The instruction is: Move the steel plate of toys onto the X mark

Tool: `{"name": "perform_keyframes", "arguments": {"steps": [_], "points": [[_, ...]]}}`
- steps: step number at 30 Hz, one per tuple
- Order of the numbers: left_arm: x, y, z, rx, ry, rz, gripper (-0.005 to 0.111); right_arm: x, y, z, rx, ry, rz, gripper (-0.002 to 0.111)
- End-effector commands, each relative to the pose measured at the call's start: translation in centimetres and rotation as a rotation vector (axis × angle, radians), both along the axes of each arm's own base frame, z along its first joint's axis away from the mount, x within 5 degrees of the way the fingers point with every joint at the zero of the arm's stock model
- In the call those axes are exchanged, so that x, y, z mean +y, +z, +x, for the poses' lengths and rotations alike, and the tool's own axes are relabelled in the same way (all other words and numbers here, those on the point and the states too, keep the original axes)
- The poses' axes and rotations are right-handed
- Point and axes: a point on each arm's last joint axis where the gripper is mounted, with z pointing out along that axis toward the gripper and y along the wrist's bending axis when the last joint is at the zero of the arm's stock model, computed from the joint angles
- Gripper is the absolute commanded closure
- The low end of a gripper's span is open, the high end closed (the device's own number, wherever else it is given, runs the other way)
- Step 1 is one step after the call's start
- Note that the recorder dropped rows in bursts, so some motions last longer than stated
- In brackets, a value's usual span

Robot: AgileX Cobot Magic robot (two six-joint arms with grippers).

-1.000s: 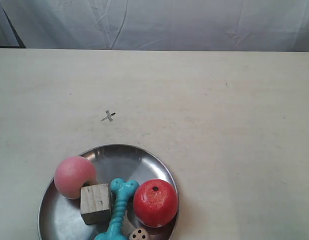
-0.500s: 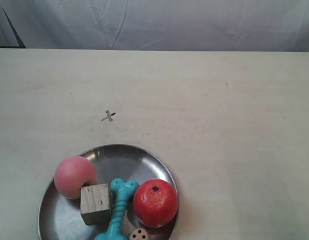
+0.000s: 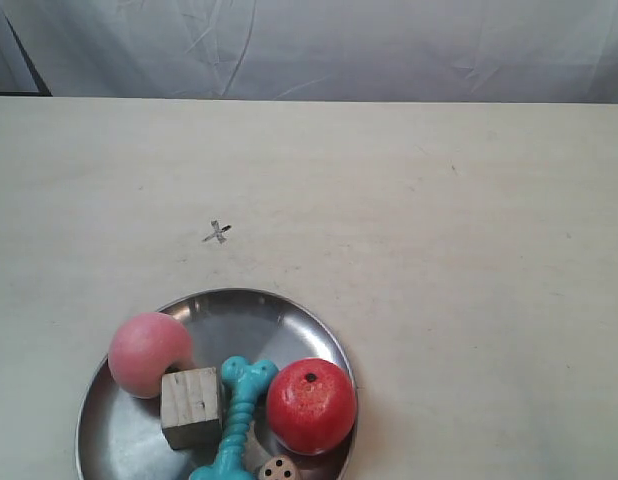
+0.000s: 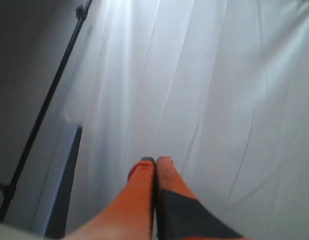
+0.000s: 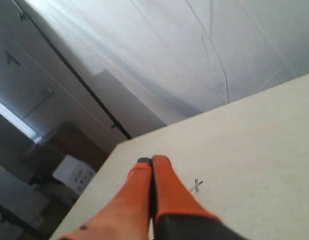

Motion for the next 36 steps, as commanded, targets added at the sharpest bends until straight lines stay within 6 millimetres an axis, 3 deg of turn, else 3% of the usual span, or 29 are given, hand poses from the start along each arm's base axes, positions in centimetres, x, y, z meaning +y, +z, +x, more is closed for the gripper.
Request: {"name": "perform_keyframes", "arguments": {"steps": [1, 3, 4, 5, 8, 11, 13, 17, 22, 27, 36], "points": [[0.0, 0.0, 4.8, 0.398, -0.049, -0.058, 0.107, 1.2, 3.0, 2.3, 0.111, 0.124, -0.194, 0.109], [-0.1, -1.0, 7.0, 0.594, -0.074, -0.102, 0.107, 1.7, 3.4, 4.0, 0.214, 0.190, -0.308, 0.109], [-0.3, -2.3, 8.9, 0.767, -0.107, -0.177, 0.107, 2.1, 2.9, 5.7, 0.331, 0.238, -0.343, 0.109], [-0.5, -2.7, 9.5, 0.815, -0.123, -0.207, 0.107, 2.4, 2.5, 6.6, 0.393, 0.268, -0.337, 0.109], [-1.8, -5.0, 11.0, 0.995, -0.214, -0.450, 0.107, 3.8, -1.0, 9.6, 0.633, 0.443, -0.350, 0.109], [-2.6, -6.8, 11.4, 1.162, -0.291, -0.419, 0.107, 4.3, -5.4, 11.3, 0.842, 0.515, -0.328, 0.109], [-2.6, -7.6, 11.5, 1.197, -0.304, -0.349, 0.107, 4.5, -7.6, 11.7, 0.887, 0.496, -0.277, 0.109], [-2.4, -8.6, 11.5, 1.240, -0.306, -0.219, 0.107, 4.9, -9.5, 11.3, 0.867, 0.535, -0.224, 0.109], [-2.9, -10.2, 11.8, 1.276, -0.313, -0.453, 0.107, 5.0, -11.4, 11.7, 0.898, 0.511, -0.292, 0.109], [-3.3, -13.0, 11.3, 1.415, -0.408, -0.286, 0.107, 7.3, -12.7, 10.9, 0.924, 0.607, -0.378, 0.109], [-3.4, -14.9, 11.3, 1.511, -0.392, -0.379, 0.107, 7.9, -13.9, 11.3, 0.940, 0.565, -0.416, 0.109]]}}
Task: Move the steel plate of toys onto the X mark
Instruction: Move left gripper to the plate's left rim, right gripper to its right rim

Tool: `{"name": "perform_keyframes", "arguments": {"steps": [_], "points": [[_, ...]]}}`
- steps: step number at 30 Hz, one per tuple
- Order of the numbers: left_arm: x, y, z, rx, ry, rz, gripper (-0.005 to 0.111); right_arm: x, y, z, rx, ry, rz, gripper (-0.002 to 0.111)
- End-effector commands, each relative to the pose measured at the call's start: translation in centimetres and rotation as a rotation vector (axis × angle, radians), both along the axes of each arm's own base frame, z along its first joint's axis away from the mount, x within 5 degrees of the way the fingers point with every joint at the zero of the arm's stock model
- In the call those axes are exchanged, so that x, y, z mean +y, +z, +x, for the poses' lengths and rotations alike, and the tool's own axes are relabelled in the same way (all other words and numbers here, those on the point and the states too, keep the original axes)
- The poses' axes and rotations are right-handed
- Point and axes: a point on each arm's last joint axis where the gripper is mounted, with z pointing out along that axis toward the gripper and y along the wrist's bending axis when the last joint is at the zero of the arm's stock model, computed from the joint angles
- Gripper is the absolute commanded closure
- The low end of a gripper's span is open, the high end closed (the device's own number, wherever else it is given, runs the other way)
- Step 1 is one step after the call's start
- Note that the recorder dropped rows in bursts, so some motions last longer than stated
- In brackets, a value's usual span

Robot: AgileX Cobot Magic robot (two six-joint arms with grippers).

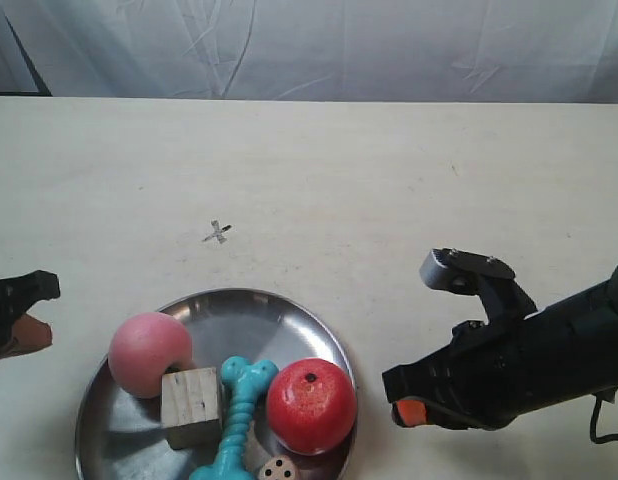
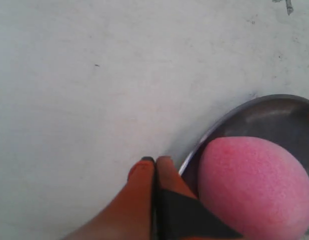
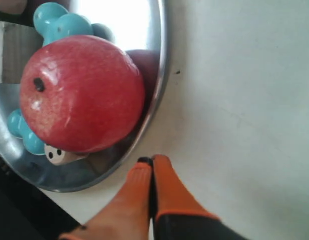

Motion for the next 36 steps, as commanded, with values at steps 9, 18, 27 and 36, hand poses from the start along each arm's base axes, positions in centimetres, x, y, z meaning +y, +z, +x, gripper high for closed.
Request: {"name": "perform_keyframes", "arguments": {"steps": [9, 18, 27, 36], "points": [[-1.3, -3.6, -2.2, 0.323, -0.005, -0.150, 0.107, 0.3, -0.9, -0.2, 0.059, 0.001, 0.004, 0.109], [0.4, -3.0, -2.1, 0.311, 0.110, -0.223, 0.107, 0.4, -1.3, -0.4, 0.106, 0.028, 0.013, 0.109], [1.6, -1.8, -2.3, 0.192, 0.122, -0.273, 0.107, 0.2, -1.6, -0.3, 0.110, 0.018, 0.000, 0.109], [1.6, -2.3, -2.6, 0.169, 0.133, -0.263, 0.107, 0.3, -1.7, -0.3, 0.129, 0.014, 0.009, 0.109]]}}
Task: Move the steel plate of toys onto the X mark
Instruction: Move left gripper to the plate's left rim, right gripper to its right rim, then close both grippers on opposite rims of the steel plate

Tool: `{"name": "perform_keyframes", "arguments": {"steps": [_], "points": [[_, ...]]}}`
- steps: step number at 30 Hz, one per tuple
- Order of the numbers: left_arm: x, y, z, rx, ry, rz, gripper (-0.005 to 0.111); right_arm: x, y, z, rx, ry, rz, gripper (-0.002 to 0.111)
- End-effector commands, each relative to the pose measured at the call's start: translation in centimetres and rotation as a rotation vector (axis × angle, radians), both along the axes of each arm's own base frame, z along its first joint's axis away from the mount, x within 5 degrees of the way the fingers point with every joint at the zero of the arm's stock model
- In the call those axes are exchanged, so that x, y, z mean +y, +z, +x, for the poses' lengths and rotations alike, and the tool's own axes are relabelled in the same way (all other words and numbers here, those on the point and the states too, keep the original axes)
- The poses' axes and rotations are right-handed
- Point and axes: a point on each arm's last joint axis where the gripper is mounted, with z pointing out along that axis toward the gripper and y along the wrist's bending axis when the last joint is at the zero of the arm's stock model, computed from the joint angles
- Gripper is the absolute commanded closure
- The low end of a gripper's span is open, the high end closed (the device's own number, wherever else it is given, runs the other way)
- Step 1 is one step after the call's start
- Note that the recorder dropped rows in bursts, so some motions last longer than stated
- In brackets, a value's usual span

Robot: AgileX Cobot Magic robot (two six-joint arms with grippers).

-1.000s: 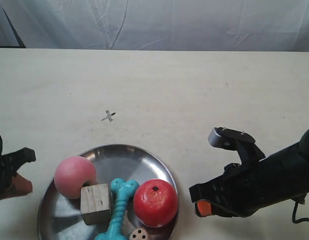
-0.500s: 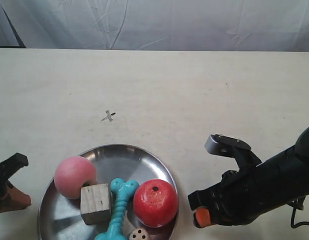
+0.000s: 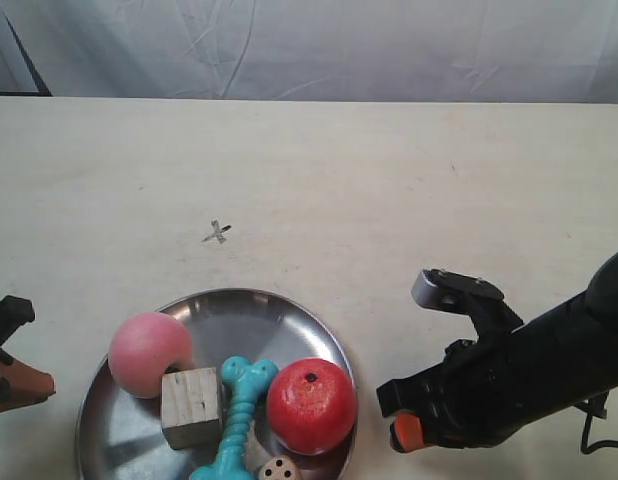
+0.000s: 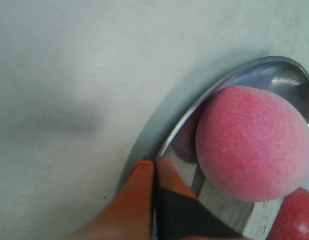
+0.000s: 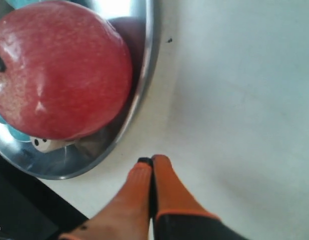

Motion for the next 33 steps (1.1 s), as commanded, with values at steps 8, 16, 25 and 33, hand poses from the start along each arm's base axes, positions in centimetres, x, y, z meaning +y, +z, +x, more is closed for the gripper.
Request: {"name": "perform_keyframes", "arguments": {"steps": [8, 16, 25, 33], "points": [[-0.6, -0.2, -0.3, -0.160, -0.067, -0.023, 0.081, 0.0, -0.1, -0.2, 0.020, 0.009, 0.010, 0.109], [-0.2, -0.7, -0.4, -0.144, -0.054, 0.034, 0.067, -0.2, -0.2, 0.0, -0.007, -0.006, -0.012, 0.109], [-1.8, -1.1, -0.8, -0.144, -0.140, 0.072, 0.067, 0.0, -0.1, 0.5, -0.007, -0.095, 0.017, 0.109], [-1.7, -1.3, -0.6, -0.152, -0.135, 0.113, 0.067, -0.1, -0.1, 0.8, -0.025, -0.134, 0.007, 0.109]]}}
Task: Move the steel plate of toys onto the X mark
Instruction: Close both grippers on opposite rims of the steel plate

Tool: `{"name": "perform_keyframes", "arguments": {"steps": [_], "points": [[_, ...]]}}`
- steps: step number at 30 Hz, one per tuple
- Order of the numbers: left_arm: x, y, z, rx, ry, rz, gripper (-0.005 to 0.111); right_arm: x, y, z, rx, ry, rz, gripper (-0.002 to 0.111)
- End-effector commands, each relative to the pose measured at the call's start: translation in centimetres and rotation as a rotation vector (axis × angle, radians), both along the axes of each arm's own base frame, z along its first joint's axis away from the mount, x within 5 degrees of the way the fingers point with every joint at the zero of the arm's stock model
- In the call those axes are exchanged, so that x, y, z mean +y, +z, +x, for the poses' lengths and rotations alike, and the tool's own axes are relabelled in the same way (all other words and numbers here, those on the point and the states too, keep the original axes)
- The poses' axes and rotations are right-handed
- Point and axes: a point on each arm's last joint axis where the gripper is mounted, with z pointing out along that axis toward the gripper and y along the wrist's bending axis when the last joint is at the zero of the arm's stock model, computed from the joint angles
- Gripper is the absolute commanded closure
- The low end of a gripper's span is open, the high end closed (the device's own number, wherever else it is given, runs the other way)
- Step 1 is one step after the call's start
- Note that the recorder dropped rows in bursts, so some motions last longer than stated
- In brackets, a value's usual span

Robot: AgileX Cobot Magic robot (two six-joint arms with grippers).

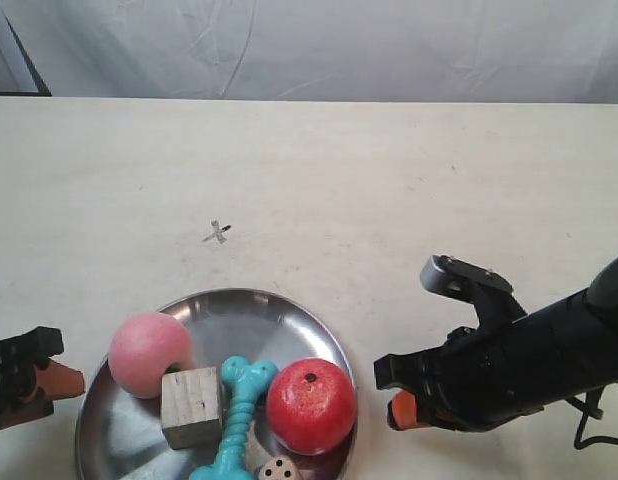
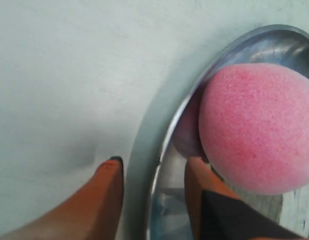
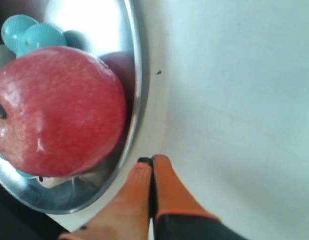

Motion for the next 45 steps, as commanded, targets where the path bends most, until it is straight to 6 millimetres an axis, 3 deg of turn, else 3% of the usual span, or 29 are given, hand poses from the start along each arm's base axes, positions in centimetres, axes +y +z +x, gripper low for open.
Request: {"name": "perform_keyframes", "arguments": {"steps": [1, 16, 24, 32, 34, 38, 45], "points": [[0.0, 0.0, 0.0, -0.009, 0.011, 0.014, 0.067, -0.1, 0.0, 0.1, -0.006, -0.019, 0.001, 0.109], [0.0, 0.0, 0.1, -0.012, 0.031, 0.011, 0.067, 0.1, -0.1, 0.2, 0.012, -0.051, 0.023, 0.109], [-1.4, -0.1, -0.2, -0.025, -0.081, 0.050, 0.067, 0.9, -1.9, -0.2, 0.130, 0.015, 0.078, 0.109], [-1.0, -0.5, 0.1, -0.034, -0.059, 0.122, 0.067, 1.2, -2.4, 0.3, 0.092, 0.017, 0.117, 0.109], [-0.9, -1.3, 0.2, 0.015, -0.059, 0.126, 0.067, 1.2, -2.4, 0.4, 0.083, 0.018, 0.119, 0.099], [-0.9, -2.7, 0.2, 0.109, -0.040, 0.116, 0.067, 1.1, -2.5, 0.5, 0.073, 0.008, 0.100, 0.064], [-1.0, -2.7, 0.2, 0.118, -0.029, 0.101, 0.067, 0.9, -2.6, 0.7, 0.058, -0.009, 0.070, 0.067]]}}
